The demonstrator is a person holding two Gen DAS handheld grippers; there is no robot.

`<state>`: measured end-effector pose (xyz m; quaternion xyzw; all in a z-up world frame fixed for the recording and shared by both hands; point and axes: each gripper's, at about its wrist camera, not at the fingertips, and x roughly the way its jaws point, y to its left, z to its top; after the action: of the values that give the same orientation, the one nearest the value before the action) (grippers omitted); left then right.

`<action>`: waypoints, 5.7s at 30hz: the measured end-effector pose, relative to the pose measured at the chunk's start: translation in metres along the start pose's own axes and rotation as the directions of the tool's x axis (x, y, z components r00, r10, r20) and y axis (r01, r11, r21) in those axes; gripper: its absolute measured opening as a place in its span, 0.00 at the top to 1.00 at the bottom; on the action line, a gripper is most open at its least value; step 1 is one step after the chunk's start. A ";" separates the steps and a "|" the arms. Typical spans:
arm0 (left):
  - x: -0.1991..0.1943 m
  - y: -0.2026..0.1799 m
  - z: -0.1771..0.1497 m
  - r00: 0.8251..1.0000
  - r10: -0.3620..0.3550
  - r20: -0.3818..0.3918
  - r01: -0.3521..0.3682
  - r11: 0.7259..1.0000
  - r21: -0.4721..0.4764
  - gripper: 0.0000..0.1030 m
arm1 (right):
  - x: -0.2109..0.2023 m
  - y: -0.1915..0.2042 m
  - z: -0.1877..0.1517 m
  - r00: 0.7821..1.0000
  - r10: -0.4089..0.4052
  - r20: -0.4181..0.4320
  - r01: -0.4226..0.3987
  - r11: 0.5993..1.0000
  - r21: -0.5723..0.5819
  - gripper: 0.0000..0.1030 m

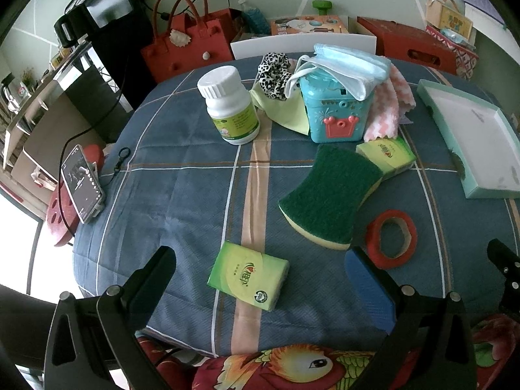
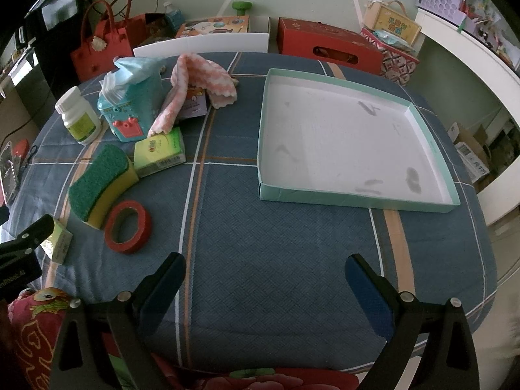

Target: Organize soft objects

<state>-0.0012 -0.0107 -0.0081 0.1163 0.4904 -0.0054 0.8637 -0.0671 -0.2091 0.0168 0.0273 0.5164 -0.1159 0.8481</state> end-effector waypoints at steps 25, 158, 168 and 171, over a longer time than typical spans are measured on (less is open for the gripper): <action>0.031 0.031 0.001 0.980 -0.099 -0.175 0.071 0.985 -0.158 0.00 | 0.010 0.014 0.006 0.993 0.109 -0.048 -0.112 0.992 -0.062 0.03; 0.026 -0.252 0.155 0.869 -0.472 -0.152 0.494 0.849 0.187 0.20 | 0.057 -0.205 0.109 0.992 -0.114 -0.053 0.124 0.848 0.514 0.20; 0.001 -0.201 0.152 0.855 -0.515 -0.058 0.518 0.849 0.102 0.06 | 0.044 -0.198 0.112 0.984 -0.170 -0.049 0.173 0.857 0.485 0.01; -0.007 -0.182 0.148 0.874 -0.484 -0.050 0.486 0.867 0.105 0.06 | 0.038 -0.196 0.114 0.983 -0.180 -0.042 0.178 0.859 0.481 0.01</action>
<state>0.0976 -0.2185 0.0350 0.0385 0.5122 -0.2487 0.8212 0.0045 -0.4249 0.0502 0.1896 0.4697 -0.3192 0.8010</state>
